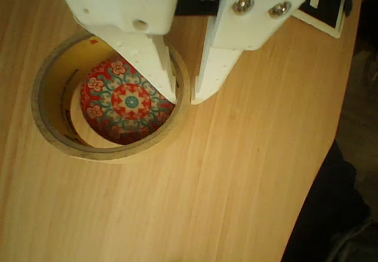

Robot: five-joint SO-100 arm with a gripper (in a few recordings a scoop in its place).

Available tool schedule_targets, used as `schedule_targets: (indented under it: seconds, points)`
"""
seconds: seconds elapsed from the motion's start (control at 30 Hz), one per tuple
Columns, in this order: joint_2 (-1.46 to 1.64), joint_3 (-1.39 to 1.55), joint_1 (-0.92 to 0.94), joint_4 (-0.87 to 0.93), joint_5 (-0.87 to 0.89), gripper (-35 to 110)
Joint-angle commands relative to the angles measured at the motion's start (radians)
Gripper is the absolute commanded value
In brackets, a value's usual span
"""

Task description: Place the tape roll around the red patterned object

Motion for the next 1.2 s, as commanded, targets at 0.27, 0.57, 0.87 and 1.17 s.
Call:
schedule_targets:
  seconds: [0.27,0.57,0.87,1.17]
  points:
    - [0.064,-0.112,-0.005,0.192,-0.046,34]
    - [0.103,-0.382,0.015,0.614,-0.100,39]
    - [0.370,-0.380,0.104,0.868,-0.166,39]
    - [0.695,-0.140,0.126,0.917,-0.146,40]
